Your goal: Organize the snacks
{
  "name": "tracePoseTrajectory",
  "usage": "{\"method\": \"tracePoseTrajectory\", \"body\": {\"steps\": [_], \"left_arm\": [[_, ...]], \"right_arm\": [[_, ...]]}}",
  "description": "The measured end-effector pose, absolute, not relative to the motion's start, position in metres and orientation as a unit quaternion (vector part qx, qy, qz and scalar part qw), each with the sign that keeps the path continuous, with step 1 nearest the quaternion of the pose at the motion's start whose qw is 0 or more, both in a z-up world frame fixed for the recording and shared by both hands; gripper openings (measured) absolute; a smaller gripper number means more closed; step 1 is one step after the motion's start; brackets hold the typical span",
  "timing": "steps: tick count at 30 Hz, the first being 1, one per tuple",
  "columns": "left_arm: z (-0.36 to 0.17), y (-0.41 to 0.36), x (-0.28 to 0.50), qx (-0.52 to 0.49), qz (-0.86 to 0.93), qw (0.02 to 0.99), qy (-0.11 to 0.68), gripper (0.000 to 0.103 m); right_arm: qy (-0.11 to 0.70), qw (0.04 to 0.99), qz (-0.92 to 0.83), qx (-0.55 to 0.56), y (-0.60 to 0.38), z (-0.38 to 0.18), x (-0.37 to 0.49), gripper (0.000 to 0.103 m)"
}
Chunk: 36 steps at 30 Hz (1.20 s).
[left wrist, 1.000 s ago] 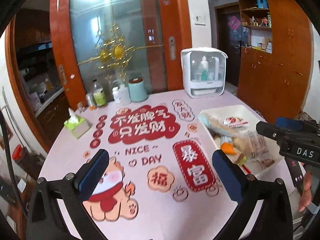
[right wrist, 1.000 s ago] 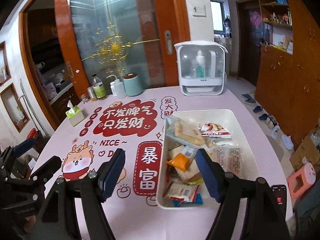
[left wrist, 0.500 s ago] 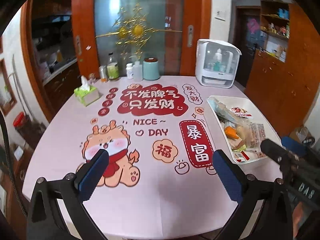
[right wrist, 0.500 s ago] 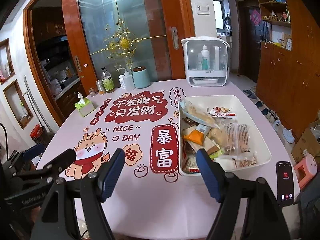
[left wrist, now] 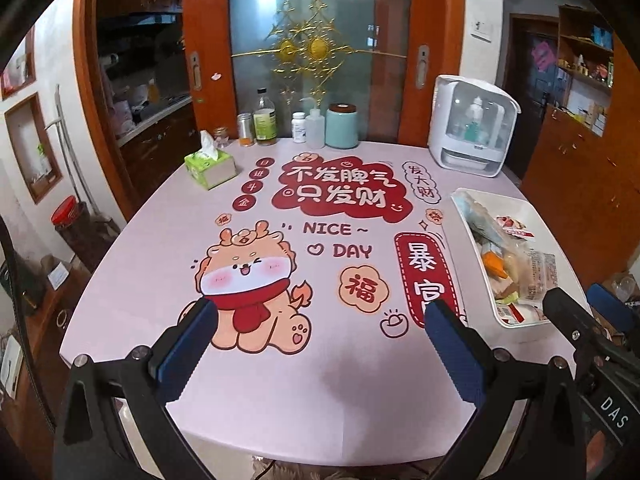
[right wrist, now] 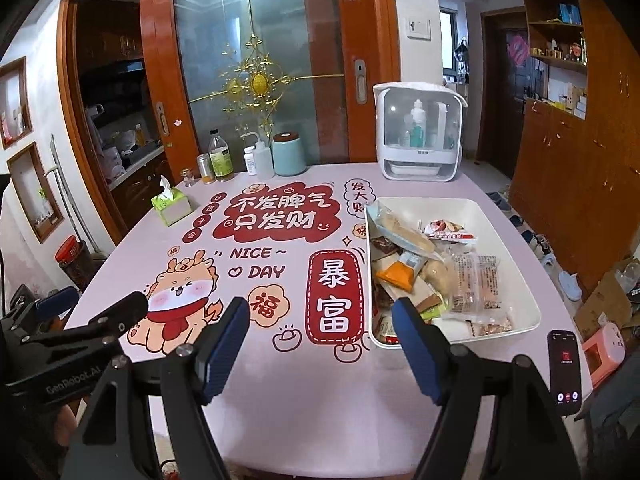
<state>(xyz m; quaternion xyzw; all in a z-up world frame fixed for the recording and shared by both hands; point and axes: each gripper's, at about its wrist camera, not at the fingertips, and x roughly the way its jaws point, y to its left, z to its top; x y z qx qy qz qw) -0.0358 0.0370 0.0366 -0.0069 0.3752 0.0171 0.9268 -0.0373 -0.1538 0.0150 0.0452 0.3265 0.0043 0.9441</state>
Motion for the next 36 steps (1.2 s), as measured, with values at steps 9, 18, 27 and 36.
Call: {"method": "tracePoseTrajectory", "body": {"steps": [9, 18, 27, 36], "left_arm": [[0.028, 0.03, -0.029, 0.021, 0.018, 0.922, 0.387, 0.103], [0.021, 0.024, -0.024, 0.028, 0.0, 0.918, 0.395, 0.103], [0.02, 0.021, -0.025, 0.031, -0.004, 0.918, 0.395, 0.103], [0.017, 0.022, -0.026, 0.03, -0.012, 0.915, 0.402, 0.102]], "right_arm": [[0.336, 0.941, 0.0, 0.041, -0.151, 0.009, -0.032, 0.075], [0.344, 0.938, -0.005, 0.04, -0.151, 0.004, -0.028, 0.075], [0.348, 0.936, -0.004, 0.042, -0.152, 0.001, -0.027, 0.075], [0.353, 0.935, -0.003, 0.046, -0.152, -0.001, -0.026, 0.075]]}}
